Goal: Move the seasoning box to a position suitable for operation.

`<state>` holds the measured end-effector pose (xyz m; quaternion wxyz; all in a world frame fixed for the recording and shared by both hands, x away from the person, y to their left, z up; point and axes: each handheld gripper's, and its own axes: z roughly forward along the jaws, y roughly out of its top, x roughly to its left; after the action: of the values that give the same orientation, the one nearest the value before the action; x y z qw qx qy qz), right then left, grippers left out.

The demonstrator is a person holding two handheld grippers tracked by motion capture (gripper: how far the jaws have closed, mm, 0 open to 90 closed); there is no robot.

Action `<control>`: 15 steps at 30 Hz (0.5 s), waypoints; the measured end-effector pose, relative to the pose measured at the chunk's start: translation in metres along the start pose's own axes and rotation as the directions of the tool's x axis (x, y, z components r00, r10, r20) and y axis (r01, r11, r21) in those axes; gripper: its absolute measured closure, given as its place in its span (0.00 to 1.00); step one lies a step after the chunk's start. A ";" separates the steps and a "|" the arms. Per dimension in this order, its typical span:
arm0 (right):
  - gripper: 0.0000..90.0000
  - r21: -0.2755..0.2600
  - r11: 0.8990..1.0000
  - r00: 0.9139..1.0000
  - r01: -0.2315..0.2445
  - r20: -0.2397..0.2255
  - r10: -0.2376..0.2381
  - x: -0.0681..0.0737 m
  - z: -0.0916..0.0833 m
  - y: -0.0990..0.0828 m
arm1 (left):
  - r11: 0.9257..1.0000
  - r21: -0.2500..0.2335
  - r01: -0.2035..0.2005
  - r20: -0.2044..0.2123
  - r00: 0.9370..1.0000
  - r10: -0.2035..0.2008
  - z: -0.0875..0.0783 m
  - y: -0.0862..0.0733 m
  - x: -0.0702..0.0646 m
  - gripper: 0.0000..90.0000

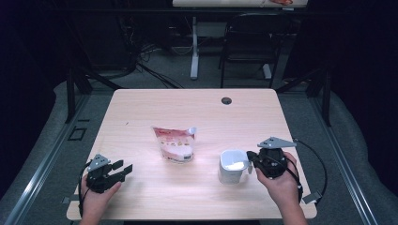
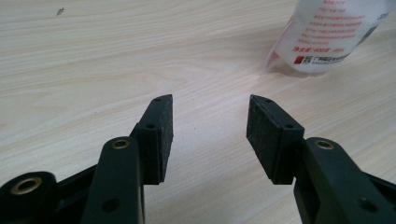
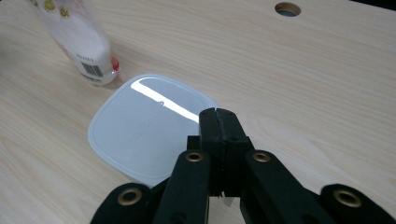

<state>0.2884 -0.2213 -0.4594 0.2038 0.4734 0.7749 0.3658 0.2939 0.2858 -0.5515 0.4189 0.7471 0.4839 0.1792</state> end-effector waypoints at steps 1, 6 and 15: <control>1.00 0.000 1.000 1.000 -0.005 -0.005 0.005 0.000 0.002 -0.001 | 1.000 0.001 0.001 0.000 1.000 -0.001 0.000 0.000 0.000 0.57; 1.00 -0.002 1.000 1.000 -0.019 -0.009 0.019 -0.001 0.008 -0.004 | 1.000 0.002 0.000 0.001 1.000 0.000 0.000 0.000 0.001 0.57; 1.00 0.002 0.999 0.999 -0.036 -0.029 0.036 -0.003 0.010 -0.007 | 1.000 0.000 0.003 0.000 1.000 -0.003 -0.001 0.000 0.001 0.57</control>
<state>0.2926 -0.2218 -0.4714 0.1854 0.4820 0.7695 0.3756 0.2939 0.2870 -0.5513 0.4193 0.7463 0.4850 0.1788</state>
